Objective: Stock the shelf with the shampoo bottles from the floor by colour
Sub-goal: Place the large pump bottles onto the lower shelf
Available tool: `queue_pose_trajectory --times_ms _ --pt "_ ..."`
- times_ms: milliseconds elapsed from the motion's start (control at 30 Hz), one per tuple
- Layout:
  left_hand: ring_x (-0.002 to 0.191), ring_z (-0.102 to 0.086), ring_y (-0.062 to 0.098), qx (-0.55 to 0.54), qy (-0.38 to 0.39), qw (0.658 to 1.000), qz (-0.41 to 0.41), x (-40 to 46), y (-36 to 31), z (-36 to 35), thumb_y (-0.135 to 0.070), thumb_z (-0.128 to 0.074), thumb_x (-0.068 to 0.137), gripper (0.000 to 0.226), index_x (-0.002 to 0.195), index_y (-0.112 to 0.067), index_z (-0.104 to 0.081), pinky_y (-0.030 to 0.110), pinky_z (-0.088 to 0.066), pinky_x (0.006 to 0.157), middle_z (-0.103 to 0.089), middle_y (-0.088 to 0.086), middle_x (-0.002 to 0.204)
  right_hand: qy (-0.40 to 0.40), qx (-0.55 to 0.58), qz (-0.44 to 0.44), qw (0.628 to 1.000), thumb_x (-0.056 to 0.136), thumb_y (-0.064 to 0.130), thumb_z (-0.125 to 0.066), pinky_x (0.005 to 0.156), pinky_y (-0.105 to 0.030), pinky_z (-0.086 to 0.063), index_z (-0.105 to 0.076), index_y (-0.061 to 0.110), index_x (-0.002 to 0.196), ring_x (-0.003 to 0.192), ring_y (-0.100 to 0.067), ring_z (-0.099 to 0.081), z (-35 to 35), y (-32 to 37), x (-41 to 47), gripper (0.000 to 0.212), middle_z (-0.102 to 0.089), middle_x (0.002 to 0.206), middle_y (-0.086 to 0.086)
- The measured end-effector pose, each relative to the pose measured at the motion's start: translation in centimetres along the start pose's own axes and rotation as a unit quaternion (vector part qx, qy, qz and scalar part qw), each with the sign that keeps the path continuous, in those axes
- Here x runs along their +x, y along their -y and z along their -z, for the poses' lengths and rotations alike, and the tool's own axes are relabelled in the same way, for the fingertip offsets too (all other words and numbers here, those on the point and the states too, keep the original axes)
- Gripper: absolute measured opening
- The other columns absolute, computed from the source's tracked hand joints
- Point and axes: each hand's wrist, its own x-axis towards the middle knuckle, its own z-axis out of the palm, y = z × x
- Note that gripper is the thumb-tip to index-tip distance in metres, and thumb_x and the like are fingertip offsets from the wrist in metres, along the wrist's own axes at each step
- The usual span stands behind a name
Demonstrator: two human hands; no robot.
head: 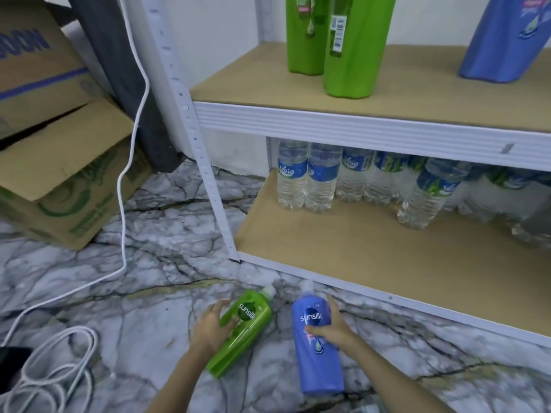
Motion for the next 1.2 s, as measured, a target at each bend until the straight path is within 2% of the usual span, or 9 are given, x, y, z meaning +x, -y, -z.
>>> queue_pose_trajectory --times_ms 133,233,367,433,500,733,833,1000,1200 --pt "0.123 -0.047 0.023 0.021 0.001 1.0 0.004 0.2 -0.2 -0.3 -0.033 -0.056 0.089 0.046 0.131 -0.02 -0.043 0.03 -0.036 0.095 -0.05 0.005 0.136 0.026 -0.066 0.023 0.997 0.067 0.015 -0.082 0.078 -0.019 -0.043 0.006 0.027 0.148 0.112 -0.017 -0.053 -0.6 0.5 -0.4 0.12 -0.043 0.141 -0.004" --pt "0.123 -0.047 0.024 0.016 0.008 1.0 -0.005 0.6 -0.5 -0.2 -0.032 -0.056 0.089 0.049 0.133 -0.022 -0.04 0.031 -0.038 0.094 -0.047 0.005 0.137 0.04 -0.091 0.037 0.994 0.065 0.017 -0.082 0.063 -0.012 -0.044 -0.002 0.028 0.148 0.098 -0.011 -0.051 -0.9 0.5 -0.5 0.116 -0.047 0.135 -0.003" --pt "0.123 -0.045 0.026 0.004 0.031 0.999 -0.006 2.1 -1.1 0.1 -0.036 -0.059 0.086 0.058 0.137 -0.025 -0.034 0.032 -0.041 0.092 -0.041 0.006 0.14 0.02 -0.106 0.07 0.992 0.058 0.019 -0.085 0.073 -0.023 -0.051 -0.026 0.029 0.136 0.091 -0.015 -0.059 -0.6 0.3 -1.2 0.098 -0.053 0.113 0.0" --pt "0.125 -0.043 0.028 -0.011 0.06 0.998 -0.01 3.4 -1.5 0.0 -0.036 -0.063 0.084 0.065 0.139 -0.027 -0.031 0.033 -0.04 0.096 -0.038 0.009 0.142 0.0 -0.092 0.096 0.991 0.056 0.017 -0.085 0.069 -0.018 -0.053 -0.032 0.032 0.127 0.084 -0.011 -0.061 0.2 0.7 -1.7 0.09 -0.055 0.109 0.0" --pt "0.131 -0.035 0.029 -0.044 0.102 0.994 -0.001 4.8 -1.7 -0.5 -0.034 -0.069 0.079 0.078 0.142 -0.028 -0.024 0.037 -0.036 0.104 -0.032 0.012 0.145 -0.027 -0.077 0.127 0.989 0.055 0.017 -0.086 0.061 -0.012 -0.049 -0.034 0.038 0.12 0.08 -0.005 -0.062 1.5 1.5 -2.2 0.086 -0.058 0.104 0.004" --pt "0.143 -0.01 0.032 -0.038 0.22 0.974 0.022 7.3 -0.4 -2.7 -0.028 -0.08 0.068 0.116 0.144 -0.035 0.007 0.047 -0.024 0.112 -0.008 0.007 0.156 -0.09 -0.052 0.178 0.979 0.058 0.015 -0.087 0.07 -0.025 -0.052 -0.033 0.043 0.119 0.086 -0.01 -0.065 5.7 3.4 -3.2 0.085 -0.061 0.103 0.011" --pt "0.143 -0.009 0.033 -0.053 0.225 0.973 -0.001 6.6 -0.8 -3.1 -0.024 -0.08 0.068 0.114 0.146 -0.034 0.003 0.04 -0.044 0.098 0.002 0.011 0.156 -0.098 -0.057 0.187 0.976 0.059 0.015 -0.086 0.072 -0.023 -0.052 -0.034 0.047 0.119 0.09 -0.004 -0.063 6.7 3.1 -4.1 0.086 -0.057 0.107 0.02" --pt "0.128 -0.034 0.038 0.058 0.226 0.969 -0.085 4.4 -3.2 -4.0 -0.028 -0.079 0.068 0.107 0.143 -0.042 -0.004 0.038 -0.039 0.1 -0.021 0.019 0.136 -0.119 -0.038 0.206 0.971 0.062 0.011 -0.085 0.062 -0.011 -0.049 -0.036 0.041 0.124 0.09 0.002 -0.06 7.2 2.8 -6.8 0.085 -0.052 0.11 0.023" --pt "0.119 -0.045 0.029 0.08 0.221 0.96 -0.153 2.8 -6.0 -3.7 -0.027 -0.076 0.07 0.084 0.137 -0.031 -0.026 0.032 -0.041 0.093 -0.05 0.012 0.127 -0.196 -0.027 0.235 0.952 0.062 0.014 -0.085 0.068 -0.008 -0.048 -0.036 0.046 0.121 0.095 -0.005 -0.06 8.0 2.3 -9.4 0.083 -0.055 0.113 0.016"
